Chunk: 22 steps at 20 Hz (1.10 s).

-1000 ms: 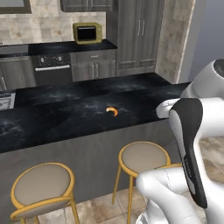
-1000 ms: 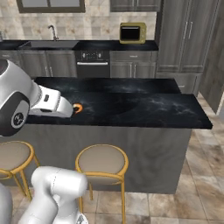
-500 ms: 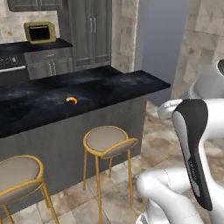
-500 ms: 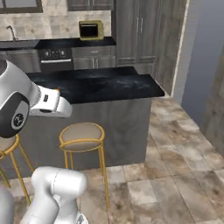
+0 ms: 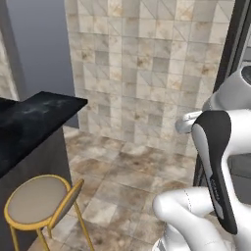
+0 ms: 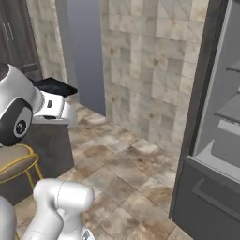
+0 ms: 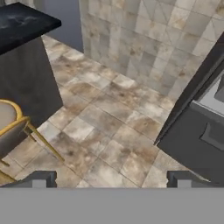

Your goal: Open the fridge, remove the peach, squash, and shrimp, and place them on any counter.

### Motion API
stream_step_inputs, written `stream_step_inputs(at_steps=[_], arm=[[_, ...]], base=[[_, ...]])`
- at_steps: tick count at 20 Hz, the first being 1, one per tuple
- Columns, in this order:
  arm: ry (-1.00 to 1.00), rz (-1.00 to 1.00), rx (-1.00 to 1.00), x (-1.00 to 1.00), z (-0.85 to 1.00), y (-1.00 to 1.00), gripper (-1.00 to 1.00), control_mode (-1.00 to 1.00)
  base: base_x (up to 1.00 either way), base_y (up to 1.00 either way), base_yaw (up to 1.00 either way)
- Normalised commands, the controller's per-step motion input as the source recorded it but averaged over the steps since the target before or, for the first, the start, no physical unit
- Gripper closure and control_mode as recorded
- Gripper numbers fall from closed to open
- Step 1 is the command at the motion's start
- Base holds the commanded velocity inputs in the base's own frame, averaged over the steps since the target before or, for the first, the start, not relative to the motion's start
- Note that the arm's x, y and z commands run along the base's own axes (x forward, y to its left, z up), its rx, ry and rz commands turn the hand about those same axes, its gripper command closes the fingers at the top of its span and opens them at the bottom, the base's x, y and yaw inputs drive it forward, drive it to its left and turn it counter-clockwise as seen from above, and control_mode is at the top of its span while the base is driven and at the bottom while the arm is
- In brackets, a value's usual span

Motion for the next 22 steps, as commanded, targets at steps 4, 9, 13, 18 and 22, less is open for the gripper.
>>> stream_step_inputs(at_steps=[4, 9, 13, 18, 22], arm=[[0.00, 0.00, 0.00, 0.00, 0.00, 0.00, -1.00, 1.00], [0.00, 0.00, 0.00, 0.00, 0.00, 0.00, -1.00, 1.00], [0.00, 0.00, 0.00, 0.00, 0.00, 0.00, -1.00, 1.00], [0.00, 0.00, 0.00, 0.00, 0.00, 0.00, -1.00, 1.00], [0.00, 0.00, 0.00, 0.00, 0.00, 0.00, -1.00, 1.00]], base=[[0.03, -0.13, -0.43], [0.05, -0.24, -0.06], [0.00, -1.00, -0.46], [0.00, -0.97, -0.61], [0.09, -0.31, -0.45]])
